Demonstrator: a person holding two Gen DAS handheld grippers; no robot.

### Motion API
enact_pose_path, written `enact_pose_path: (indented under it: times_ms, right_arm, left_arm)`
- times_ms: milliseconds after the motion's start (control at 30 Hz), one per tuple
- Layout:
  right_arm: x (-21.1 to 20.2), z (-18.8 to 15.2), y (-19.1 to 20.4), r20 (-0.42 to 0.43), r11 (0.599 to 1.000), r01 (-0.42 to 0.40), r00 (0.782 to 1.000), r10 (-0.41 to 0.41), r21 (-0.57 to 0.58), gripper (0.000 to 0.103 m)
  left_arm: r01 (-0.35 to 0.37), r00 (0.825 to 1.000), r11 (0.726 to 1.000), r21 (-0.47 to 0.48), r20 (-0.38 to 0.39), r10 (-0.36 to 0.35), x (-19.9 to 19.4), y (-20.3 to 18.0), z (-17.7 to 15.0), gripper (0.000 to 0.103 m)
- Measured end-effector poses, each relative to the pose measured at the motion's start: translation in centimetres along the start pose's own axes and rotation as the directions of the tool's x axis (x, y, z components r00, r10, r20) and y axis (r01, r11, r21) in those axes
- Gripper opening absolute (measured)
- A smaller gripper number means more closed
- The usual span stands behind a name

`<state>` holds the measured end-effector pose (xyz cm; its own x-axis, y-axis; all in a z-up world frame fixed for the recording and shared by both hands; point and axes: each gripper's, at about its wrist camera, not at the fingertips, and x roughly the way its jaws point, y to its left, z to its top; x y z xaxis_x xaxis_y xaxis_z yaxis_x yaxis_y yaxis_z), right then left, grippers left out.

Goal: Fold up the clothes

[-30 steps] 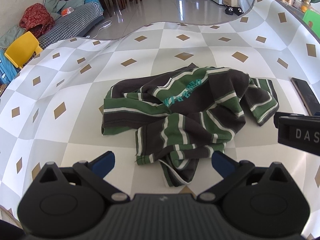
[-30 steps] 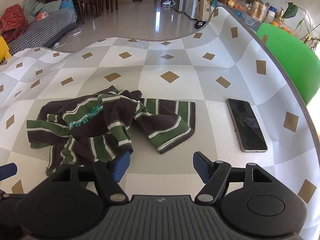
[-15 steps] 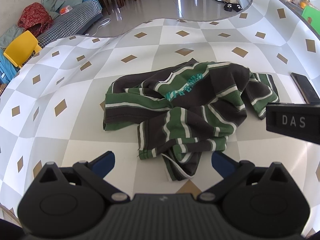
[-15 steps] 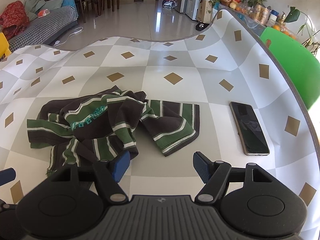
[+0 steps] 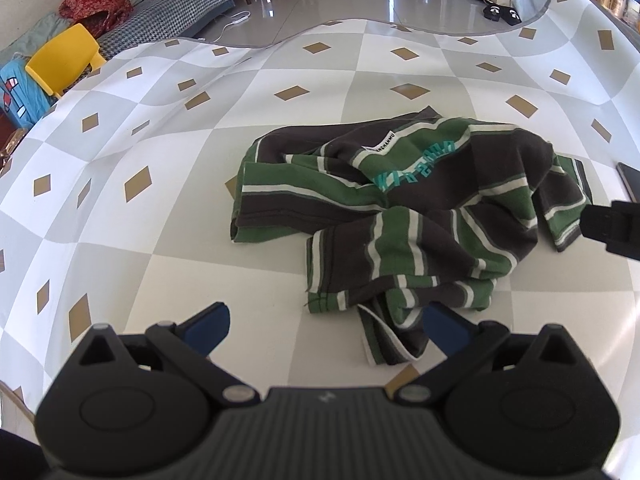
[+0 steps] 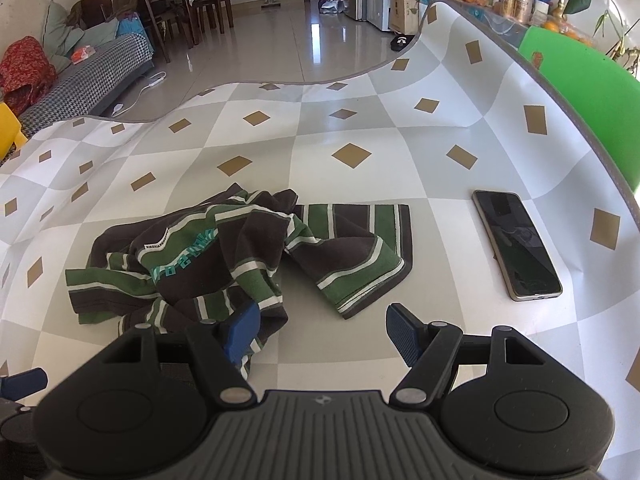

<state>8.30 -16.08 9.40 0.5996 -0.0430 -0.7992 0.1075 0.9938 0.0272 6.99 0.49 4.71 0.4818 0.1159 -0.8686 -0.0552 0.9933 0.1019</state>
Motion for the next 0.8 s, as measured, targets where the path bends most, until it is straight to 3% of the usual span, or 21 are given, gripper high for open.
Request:
enact_pose_path:
  times_ms: [233, 433, 600, 800]
  right_arm:
    - [0.1, -0.3, -0.8, 0.019, 1.000, 0.002, 1.000, -0.002, -0.017, 0.069]
    - [1.4, -0.2, -0.6, -0.041, 0.994, 0.032, 0.998, -0.036, -0.100, 0.069]
    - [1.5, 0.4, -1.5, -0.026, 0.994, -0.078, 0.997, 0.077, -0.074, 0.069]
    - [2.0, 2.1, -1.6, 0.018, 0.984, -0.113, 0.993, 0.117, -0.139, 0.069]
  left_arm:
    - [-0.021, 0.999, 0.998, -0.066, 0.026, 0.022, 0.6, 1.1, 1.0, 0.103]
    - [-0.018, 0.998, 0.990, -0.142, 0.052, 0.025, 1.3, 2.1, 2.3, 0.103]
    - [-0.026, 0.997, 0.988, -0.153, 0.062, 0.036, 1.9, 1.8, 2.7, 0.103]
    - [-0.016, 0.996, 0.982, -0.187, 0.079, 0.031, 2.4, 1.6, 3.3, 0.103]
